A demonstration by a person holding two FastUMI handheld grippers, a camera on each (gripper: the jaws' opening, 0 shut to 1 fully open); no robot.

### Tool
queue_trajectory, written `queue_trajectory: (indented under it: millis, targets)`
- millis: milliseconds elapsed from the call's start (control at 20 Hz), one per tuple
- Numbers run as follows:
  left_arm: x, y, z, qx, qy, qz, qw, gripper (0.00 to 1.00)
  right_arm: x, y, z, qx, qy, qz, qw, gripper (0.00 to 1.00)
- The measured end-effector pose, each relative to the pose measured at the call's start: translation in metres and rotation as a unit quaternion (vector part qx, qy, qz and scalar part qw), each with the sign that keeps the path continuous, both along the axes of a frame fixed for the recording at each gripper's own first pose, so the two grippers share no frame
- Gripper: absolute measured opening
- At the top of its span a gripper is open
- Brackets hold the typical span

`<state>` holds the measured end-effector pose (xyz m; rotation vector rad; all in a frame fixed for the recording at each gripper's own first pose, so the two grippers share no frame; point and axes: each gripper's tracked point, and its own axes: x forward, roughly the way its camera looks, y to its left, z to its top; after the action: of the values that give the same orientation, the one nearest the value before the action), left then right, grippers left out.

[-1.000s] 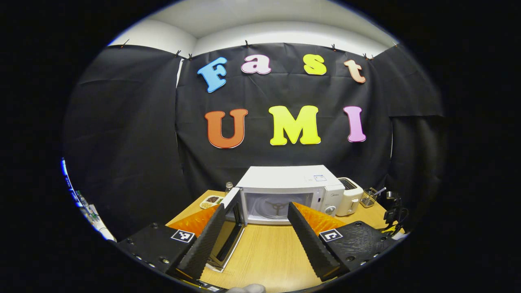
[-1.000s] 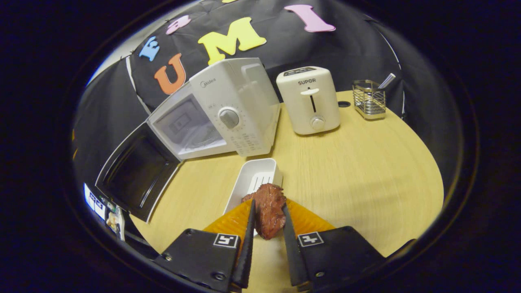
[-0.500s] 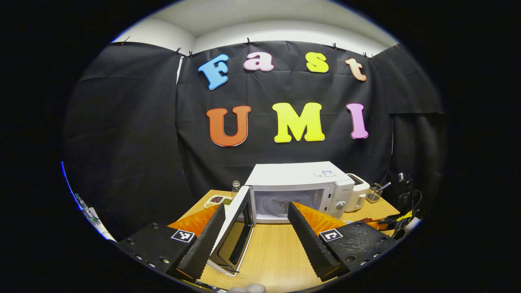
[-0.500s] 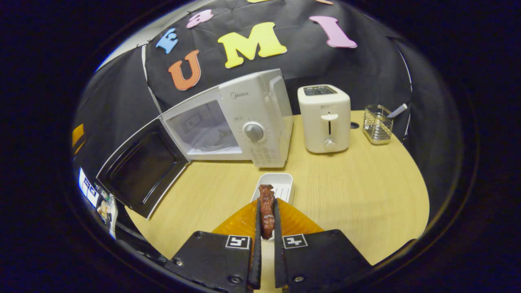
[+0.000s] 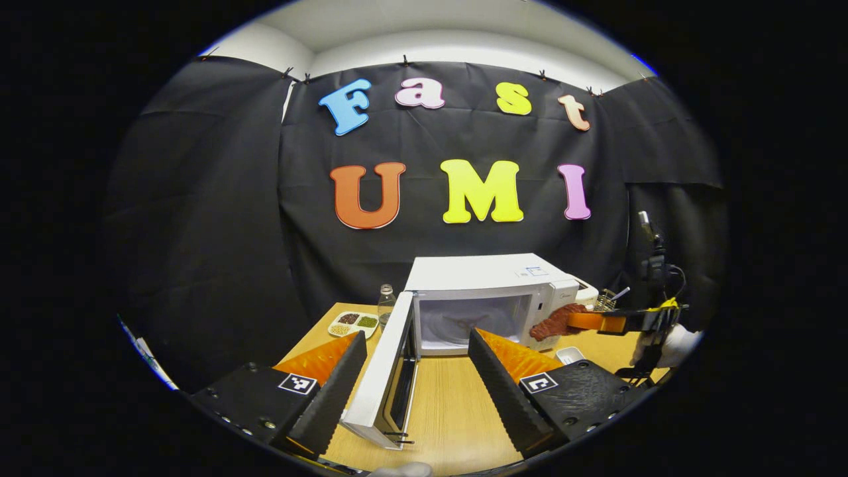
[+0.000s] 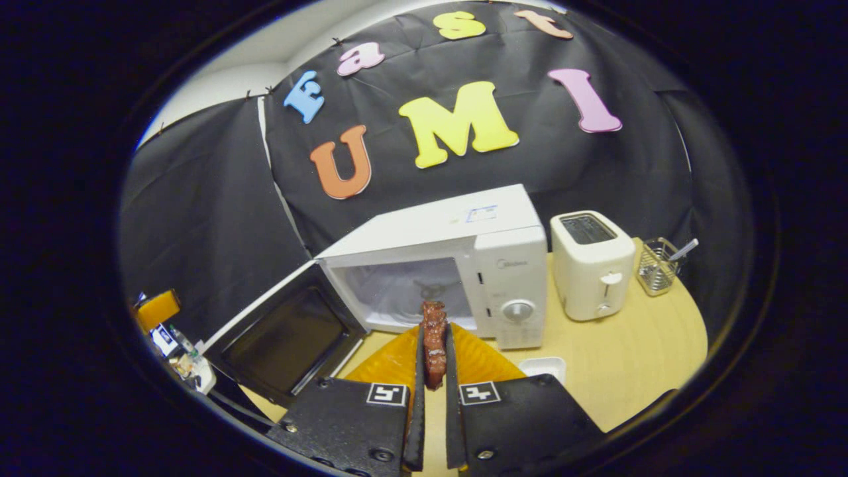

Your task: Open the microwave oven with the left hand, put the food in, and close the microwave oven.

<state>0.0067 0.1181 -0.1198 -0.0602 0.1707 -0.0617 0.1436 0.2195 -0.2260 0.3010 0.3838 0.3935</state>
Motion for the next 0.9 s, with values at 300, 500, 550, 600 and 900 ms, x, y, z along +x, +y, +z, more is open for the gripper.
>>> queue_trajectory:
  millis: [300,500,550,600,900]
  targets:
    - [0.001,0.013,-0.012,0.006,0.012,-0.026,1.000,0.95,0.054,0.103,-0.043,0.110,0.020,-0.047,0.993,0.16]
    - [0.003,0.018,-0.021,0.017,0.021,-0.041,0.999,0.95,0.088,0.137,-0.075,0.166,0.028,-0.107,0.980,0.16]
    - [0.004,0.020,-0.023,0.021,0.021,-0.044,0.999,0.95,0.096,0.144,-0.082,0.179,0.033,-0.117,0.976,0.16]
    - [0.004,0.023,-0.024,0.025,0.021,-0.045,0.998,0.95,0.106,0.147,-0.090,0.191,0.038,-0.131,0.972,0.16]
    - [0.006,0.038,-0.036,0.044,0.025,-0.051,0.997,0.95,0.159,0.141,-0.120,0.238,0.048,-0.206,0.948,0.16]
